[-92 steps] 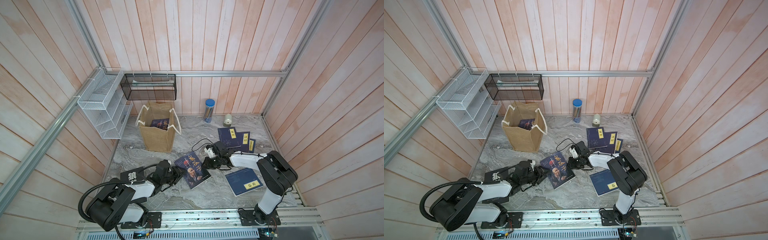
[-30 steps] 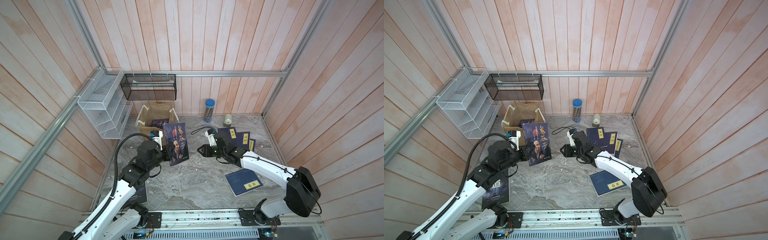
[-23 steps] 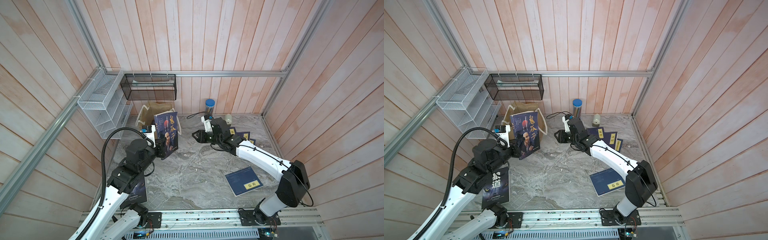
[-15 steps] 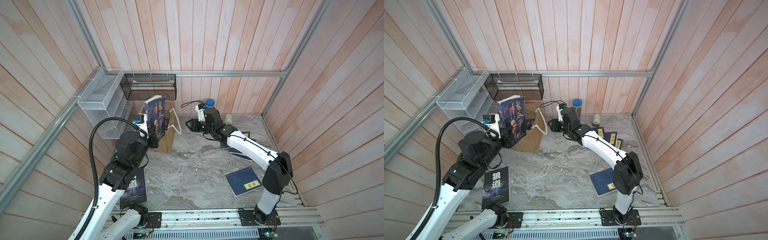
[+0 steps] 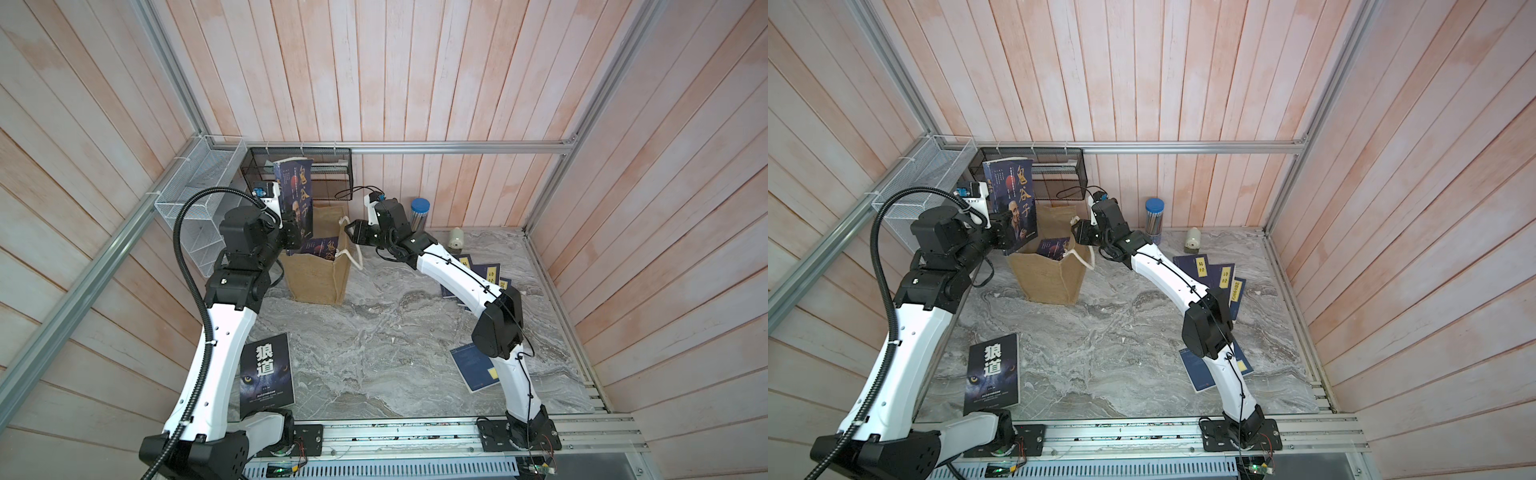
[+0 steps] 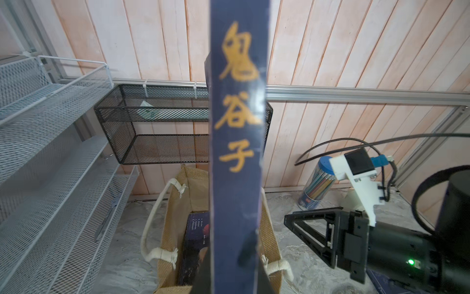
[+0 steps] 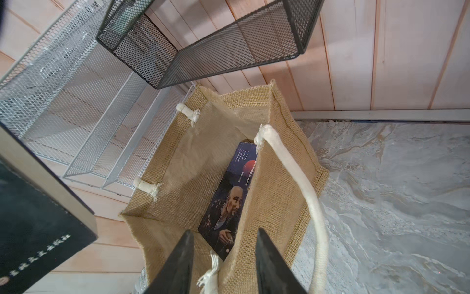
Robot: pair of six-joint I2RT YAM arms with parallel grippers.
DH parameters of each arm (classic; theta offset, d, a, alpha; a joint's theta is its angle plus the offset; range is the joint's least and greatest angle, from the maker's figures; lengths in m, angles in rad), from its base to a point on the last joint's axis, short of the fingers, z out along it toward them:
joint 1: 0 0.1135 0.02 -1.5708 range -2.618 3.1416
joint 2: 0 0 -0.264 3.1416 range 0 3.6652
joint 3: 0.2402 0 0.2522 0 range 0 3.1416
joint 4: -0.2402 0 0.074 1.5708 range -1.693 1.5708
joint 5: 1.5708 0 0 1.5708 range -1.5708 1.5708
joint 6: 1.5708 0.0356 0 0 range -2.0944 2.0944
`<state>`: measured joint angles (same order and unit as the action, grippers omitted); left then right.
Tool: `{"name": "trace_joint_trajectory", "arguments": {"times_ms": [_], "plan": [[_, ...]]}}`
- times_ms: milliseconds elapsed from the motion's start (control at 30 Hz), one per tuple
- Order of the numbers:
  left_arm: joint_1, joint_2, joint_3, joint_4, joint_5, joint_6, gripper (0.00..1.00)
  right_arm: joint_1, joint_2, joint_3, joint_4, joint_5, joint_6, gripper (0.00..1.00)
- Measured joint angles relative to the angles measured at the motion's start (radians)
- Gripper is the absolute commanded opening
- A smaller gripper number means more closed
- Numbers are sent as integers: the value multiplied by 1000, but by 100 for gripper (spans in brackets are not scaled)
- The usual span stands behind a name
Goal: Put the books into the canvas bag
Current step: Place the book in the canvas bag.
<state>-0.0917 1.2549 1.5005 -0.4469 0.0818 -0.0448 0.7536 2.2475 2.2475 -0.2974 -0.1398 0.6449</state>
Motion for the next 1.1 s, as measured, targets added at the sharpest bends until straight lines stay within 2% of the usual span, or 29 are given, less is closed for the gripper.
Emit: {"name": "trace_joint_trajectory", "arguments": {"times_ms": [133, 367, 467, 667, 900, 1100], "plan": [[4, 78, 16, 28, 62, 4, 0, -2, 51, 47, -18, -22, 18, 42], [26, 223, 16, 27, 108, 25, 0, -3, 94, 50, -24, -64, 45, 42], [34, 285, 26, -10, 120, 34, 1, -4, 109, 50, -26, -82, 50, 38], [34, 425, 179, -177, 106, 58, 5, -11, 121, 50, -24, -123, 69, 27], [34, 448, 257, -296, 67, 97, 7, -18, 122, 50, -10, -154, 79, 2], [35, 458, 326, -391, 31, 149, 8, -20, 122, 50, -10, -157, 80, 0]]}}
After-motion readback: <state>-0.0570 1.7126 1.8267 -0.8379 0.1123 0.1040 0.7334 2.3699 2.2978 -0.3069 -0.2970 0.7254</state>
